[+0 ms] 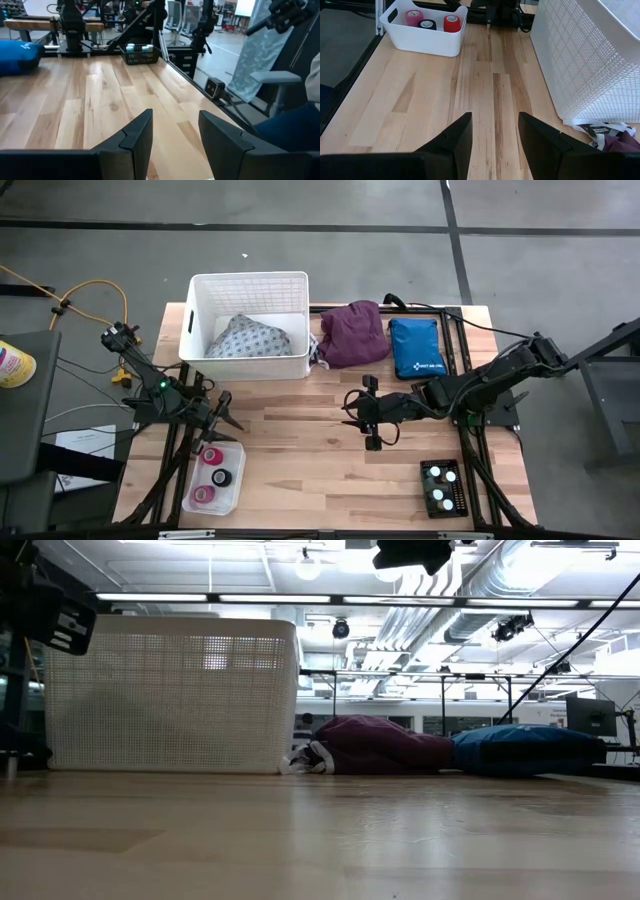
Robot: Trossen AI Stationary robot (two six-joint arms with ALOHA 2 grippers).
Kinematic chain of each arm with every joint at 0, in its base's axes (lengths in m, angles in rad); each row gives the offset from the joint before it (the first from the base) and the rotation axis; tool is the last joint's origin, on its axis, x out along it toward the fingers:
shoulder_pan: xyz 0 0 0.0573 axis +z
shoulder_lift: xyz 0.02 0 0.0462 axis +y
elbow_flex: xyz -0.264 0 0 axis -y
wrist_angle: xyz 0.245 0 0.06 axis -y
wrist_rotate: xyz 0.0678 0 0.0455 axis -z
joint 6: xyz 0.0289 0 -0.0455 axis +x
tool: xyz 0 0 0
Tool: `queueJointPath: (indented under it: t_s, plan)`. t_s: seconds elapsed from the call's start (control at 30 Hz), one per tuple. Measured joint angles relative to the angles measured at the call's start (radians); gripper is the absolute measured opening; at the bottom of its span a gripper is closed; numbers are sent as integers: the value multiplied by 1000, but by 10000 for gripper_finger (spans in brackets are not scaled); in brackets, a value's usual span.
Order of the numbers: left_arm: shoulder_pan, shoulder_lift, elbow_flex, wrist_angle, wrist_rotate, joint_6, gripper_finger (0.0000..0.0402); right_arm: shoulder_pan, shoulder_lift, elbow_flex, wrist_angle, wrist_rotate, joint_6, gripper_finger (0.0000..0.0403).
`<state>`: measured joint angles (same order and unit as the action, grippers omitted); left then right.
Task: Pick & place medical supplies in basket/bin
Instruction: Put the violet patient gown into the top white bin
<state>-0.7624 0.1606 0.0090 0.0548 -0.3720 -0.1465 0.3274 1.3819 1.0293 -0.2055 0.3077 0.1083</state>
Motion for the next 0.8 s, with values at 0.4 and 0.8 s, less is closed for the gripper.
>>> queueJointPath:
  t_s: [0.4,0.8]
  plan:
    - [0,0,-1,-2,30,-10,153,0,0,0,0,0,0,148]
    - [0,-45,-1,14,68,-4,153,0,0,0,0,0,0,148]
